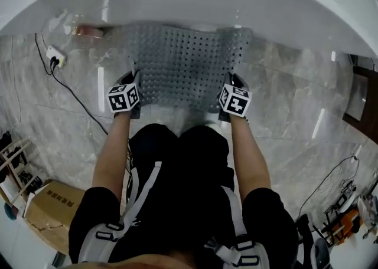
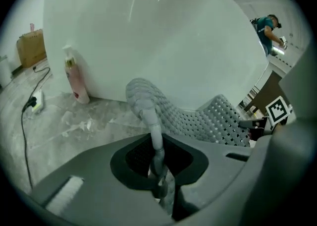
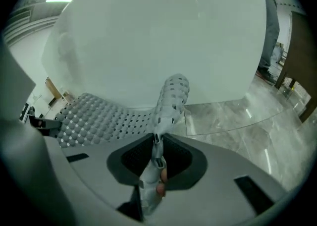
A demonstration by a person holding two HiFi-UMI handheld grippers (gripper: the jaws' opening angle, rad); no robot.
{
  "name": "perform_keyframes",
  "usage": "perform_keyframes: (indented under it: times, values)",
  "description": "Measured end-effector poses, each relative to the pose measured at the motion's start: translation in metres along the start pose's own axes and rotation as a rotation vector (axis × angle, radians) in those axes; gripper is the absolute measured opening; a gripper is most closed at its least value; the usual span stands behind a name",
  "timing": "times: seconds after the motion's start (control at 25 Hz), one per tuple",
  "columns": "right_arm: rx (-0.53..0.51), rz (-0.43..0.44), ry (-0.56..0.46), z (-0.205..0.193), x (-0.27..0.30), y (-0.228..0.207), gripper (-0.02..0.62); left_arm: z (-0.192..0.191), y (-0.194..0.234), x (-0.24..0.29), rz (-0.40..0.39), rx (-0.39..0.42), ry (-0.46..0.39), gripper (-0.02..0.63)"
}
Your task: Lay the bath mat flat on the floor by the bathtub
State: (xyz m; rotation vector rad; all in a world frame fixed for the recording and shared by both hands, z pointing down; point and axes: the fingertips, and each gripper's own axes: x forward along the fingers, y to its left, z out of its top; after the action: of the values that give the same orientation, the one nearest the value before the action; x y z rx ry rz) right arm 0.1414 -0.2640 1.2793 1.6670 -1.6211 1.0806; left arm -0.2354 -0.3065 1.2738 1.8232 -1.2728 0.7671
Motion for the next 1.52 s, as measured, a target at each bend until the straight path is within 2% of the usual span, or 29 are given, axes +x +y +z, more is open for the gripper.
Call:
perform_keyframes:
  times: [0.08,0.2,0.32,0.4,0.52,0.64,0.8,0.84,0.88,0.92,1.04,1.16,1.32,1.52]
  values:
    - [-0.006,-0.005,0.012,-0.016,0.032,-0.01,0.06,-0.018,0.012,0.034,0.003,-0.025,0.019,0.052]
    - [-0.012,-0.051,0.044,-0.034,0.063,-0.034,0.064,-0.04,0.04,0.066,0.052,-0.075,0.061,0.055]
    - [0.036,-0.053,0.075,-0.04,0.07,-0.052,0.078,-0.054,0.059,0.073,0.079,-0.165,0.099,0.078]
    - [0.039,-0.037,0.097,-0.04,0.071,-0.052,0.086,-0.056,0.062,0.072,0.088,-0.185,0.111,0.094]
    - [0.027,-0.07,0.121,-0.043,0.073,-0.057,0.11,-0.053,0.067,0.069,0.146,-0.117,0.123,0.135]
    - [0.013,-0.121,0.075,-0.037,0.066,-0.064,0.19,-0.044,0.071,0.062,0.187,-0.014,0.112,0.168]
    - [-0.026,-0.076,-0.008,-0.007,0.05,-0.051,0.194,-0.021,0.068,0.051,0.169,0.032,0.037,0.169]
    - [-0.038,-0.062,-0.031,0.003,0.043,-0.046,0.171,-0.012,0.066,0.043,0.173,0.04,0.006,0.118]
    - [-0.05,-0.055,-0.056,0.013,0.032,-0.042,0.047,0.0,0.062,0.032,0.18,0.051,-0.027,0.006]
    - [-0.059,-0.047,-0.08,0.025,0.02,-0.037,0.006,0.013,0.056,0.018,0.182,0.065,-0.059,0.003]
    - [-0.074,-0.009,-0.139,0.066,-0.037,-0.016,0.006,0.063,0.022,-0.041,0.154,0.091,-0.139,0.003]
    - [-0.1,0.035,-0.197,0.128,-0.121,0.019,0.006,0.129,-0.02,-0.129,0.127,0.069,-0.219,0.003]
    - [-0.129,0.09,-0.318,0.23,-0.272,0.069,0.006,0.234,-0.086,-0.286,0.117,0.087,-0.356,0.003]
    - [-0.131,0.149,-0.513,0.348,-0.494,0.11,0.006,0.348,-0.184,-0.484,0.052,0.131,-0.462,0.003]
